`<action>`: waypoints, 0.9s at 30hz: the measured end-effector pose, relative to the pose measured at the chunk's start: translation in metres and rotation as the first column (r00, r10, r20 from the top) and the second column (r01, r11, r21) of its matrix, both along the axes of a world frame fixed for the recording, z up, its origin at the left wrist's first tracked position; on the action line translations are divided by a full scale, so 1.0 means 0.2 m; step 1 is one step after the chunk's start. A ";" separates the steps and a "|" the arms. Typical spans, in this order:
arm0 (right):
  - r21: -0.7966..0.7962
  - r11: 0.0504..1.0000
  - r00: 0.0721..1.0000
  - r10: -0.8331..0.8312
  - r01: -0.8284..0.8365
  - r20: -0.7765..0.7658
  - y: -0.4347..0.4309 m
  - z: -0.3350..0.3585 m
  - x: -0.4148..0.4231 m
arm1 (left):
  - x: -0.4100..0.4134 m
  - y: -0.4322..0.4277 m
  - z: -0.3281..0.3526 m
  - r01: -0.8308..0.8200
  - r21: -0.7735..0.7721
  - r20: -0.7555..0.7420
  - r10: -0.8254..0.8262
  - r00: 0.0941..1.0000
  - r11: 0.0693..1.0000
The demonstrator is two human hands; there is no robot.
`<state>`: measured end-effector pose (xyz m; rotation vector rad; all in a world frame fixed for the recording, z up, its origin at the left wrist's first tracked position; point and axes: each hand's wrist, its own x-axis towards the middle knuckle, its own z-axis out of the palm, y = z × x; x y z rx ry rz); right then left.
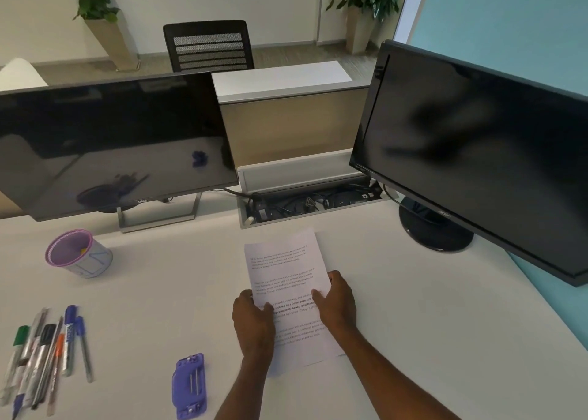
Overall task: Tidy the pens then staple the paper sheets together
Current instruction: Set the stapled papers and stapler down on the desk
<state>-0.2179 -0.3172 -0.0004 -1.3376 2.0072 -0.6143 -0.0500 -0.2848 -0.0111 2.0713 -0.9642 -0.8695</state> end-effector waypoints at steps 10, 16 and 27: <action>-0.035 0.996 0.968 0.067 -0.077 -0.241 0.01 0.00 -0.02 | -0.02 0.03 0.01 0.015 0.025 0.089 -0.017 0.996 1.000; 0.006 0.992 0.912 0.118 -0.126 -0.393 0.03 0.01 0.00 | -0.03 0.06 0.03 0.057 0.030 0.129 -0.061 0.990 0.998; -0.049 0.994 0.931 0.071 -0.094 -0.357 0.12 0.08 -0.01 | -0.01 0.18 0.16 0.118 -0.014 0.304 -0.108 0.946 0.993</action>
